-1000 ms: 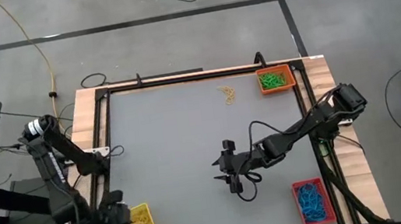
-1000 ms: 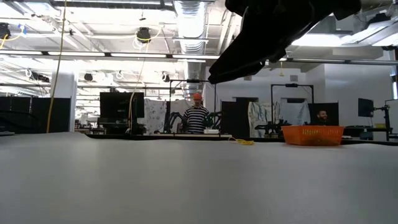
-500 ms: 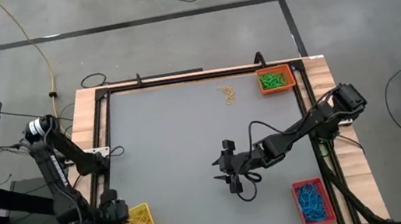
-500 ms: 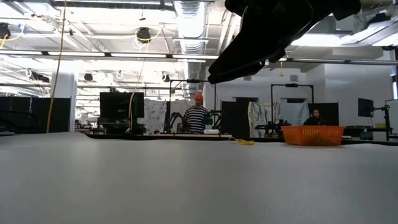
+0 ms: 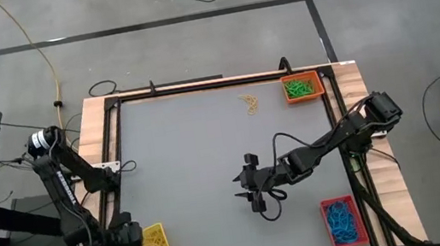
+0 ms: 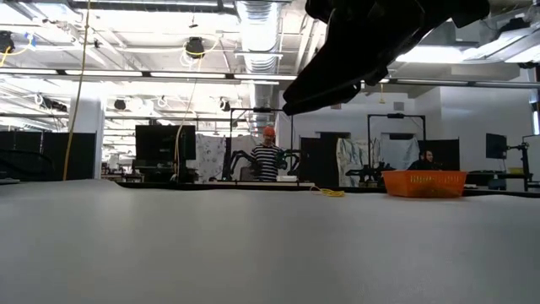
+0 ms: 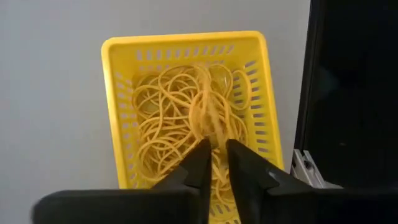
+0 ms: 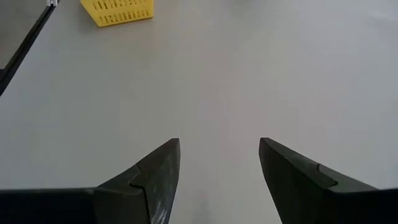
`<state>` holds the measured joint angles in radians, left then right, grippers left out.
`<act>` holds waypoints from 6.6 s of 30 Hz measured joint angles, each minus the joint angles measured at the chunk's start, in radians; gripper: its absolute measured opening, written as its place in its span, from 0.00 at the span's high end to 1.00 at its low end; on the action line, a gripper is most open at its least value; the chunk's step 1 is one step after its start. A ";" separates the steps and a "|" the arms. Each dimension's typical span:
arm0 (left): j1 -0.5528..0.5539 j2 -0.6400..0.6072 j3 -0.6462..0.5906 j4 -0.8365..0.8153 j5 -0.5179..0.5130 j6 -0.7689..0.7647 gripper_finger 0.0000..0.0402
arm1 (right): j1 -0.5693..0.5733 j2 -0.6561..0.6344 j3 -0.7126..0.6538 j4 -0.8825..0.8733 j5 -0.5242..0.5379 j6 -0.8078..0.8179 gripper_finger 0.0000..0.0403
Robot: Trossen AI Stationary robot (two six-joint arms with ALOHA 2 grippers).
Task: Sort rubber bands into baskets
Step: Put the yellow rubber band into the yellow bin
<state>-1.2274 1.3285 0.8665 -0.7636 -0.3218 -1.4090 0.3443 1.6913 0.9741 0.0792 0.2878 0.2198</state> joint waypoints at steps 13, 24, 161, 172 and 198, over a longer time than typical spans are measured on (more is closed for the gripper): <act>0.000 0.000 0.000 0.032 -0.015 0.018 0.56 | -0.011 0.000 0.000 -0.043 0.013 0.049 0.38; 0.000 0.000 0.000 0.050 -0.033 0.130 0.51 | -0.010 0.000 0.000 -0.144 0.129 0.169 0.38; 1.249 0.425 -0.341 1.588 0.448 1.403 0.51 | -1.020 0.338 0.332 -0.413 -0.290 -0.312 0.90; 1.246 0.425 -0.341 1.585 0.448 1.363 0.51 | -0.936 0.212 0.359 -0.455 -0.261 -0.326 0.95; 1.201 0.425 -0.341 1.602 0.440 1.325 0.51 | -0.782 -0.150 0.330 -0.785 -0.145 -0.251 0.93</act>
<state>-0.0260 1.7531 0.5255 0.8383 0.1181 -0.0837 -0.4381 1.5417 1.3040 -0.7063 0.1425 -0.0311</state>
